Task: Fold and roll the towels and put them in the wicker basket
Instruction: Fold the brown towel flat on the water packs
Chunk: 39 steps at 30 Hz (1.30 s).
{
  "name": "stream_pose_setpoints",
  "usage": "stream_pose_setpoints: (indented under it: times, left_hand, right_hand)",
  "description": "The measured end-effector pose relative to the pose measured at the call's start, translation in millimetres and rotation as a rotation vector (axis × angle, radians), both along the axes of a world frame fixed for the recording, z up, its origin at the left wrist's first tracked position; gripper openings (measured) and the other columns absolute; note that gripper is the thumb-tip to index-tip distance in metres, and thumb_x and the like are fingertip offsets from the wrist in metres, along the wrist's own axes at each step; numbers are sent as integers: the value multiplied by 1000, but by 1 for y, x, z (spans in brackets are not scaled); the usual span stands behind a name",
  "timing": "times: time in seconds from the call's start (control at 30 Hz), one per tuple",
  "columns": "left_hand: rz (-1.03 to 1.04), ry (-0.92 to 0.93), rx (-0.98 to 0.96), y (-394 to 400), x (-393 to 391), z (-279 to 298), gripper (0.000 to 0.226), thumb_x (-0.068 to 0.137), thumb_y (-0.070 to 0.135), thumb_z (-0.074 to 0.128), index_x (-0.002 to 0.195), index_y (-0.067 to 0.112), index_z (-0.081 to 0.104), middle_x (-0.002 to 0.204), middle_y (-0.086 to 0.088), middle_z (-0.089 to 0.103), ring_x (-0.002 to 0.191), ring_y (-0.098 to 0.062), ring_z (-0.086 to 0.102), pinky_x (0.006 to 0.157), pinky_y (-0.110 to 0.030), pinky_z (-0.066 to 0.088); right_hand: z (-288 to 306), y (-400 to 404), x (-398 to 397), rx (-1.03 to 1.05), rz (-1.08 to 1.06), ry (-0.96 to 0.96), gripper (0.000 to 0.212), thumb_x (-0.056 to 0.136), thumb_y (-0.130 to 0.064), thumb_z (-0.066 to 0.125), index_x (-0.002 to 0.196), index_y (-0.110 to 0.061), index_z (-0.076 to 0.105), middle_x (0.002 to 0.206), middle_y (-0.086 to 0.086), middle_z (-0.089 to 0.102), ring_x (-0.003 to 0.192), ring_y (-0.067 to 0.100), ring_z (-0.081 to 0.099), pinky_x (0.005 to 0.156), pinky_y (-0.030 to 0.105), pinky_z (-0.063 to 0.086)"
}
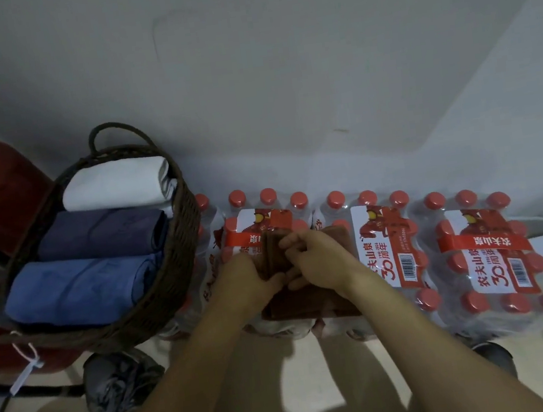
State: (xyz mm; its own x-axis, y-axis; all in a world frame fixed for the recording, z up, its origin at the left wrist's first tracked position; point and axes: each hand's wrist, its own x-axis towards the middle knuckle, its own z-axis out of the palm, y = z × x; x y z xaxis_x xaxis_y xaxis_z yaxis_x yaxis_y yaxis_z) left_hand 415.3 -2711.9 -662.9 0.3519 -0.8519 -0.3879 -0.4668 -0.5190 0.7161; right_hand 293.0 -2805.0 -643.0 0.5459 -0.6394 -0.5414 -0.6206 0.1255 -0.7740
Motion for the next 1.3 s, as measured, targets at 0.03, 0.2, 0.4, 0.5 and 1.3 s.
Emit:
stream_pose_setpoints:
  times: [0.03, 0.2, 0.4, 0.5, 1.3]
  left_hand:
    - [-16, 4, 0, 0, -1, 1, 13, 86, 32, 70, 82, 20, 69, 76, 5, 69, 78, -12, 65, 67, -23, 49]
    - [-19, -29, -86, -1, -19, 8, 22, 81, 17, 73, 103, 15, 67, 96, 1, 69, 93, -15, 64, 80, -26, 51]
    - [-101, -183, -577, -9, -48, 51, 16, 75, 7, 64, 88, 15, 58, 78, 4, 60, 70, -13, 56, 62, -23, 47]
    - [-221, -173, -774, -9, -61, 80, 18, 73, 10, 63, 90, 15, 64, 75, 5, 65, 66, -13, 59, 62, -28, 50]
    - [44, -174, -387, -57, -101, 17, 40, 96, 32, 57, 133, 21, 51, 125, 4, 58, 118, -15, 54, 97, -19, 39]
  right_hand:
    - [3, -2, -2, 42, -14, -16, 27, 101, -2, 42, 122, -12, 55, 97, 1, 62, 75, 20, 70, 72, 36, 62]
    - [27, -6, -14, -9, 58, 77, 39, 91, 8, 48, 124, -14, 50, 100, 5, 61, 86, 26, 68, 72, 38, 61]
    - [79, -18, -61, -969, 313, 196, 81, 68, -13, 67, 142, -24, 36, 136, 8, 35, 117, 29, 49, 80, 32, 48]
    - [95, -9, -103, -1197, 586, 164, 54, 70, -28, 73, 120, -17, 57, 139, 8, 43, 133, 29, 38, 101, 43, 41]
    - [18, -46, -180, -554, -252, 149, 48, 96, -43, 56, 131, -10, 50, 117, 5, 58, 104, 16, 58, 90, 26, 45]
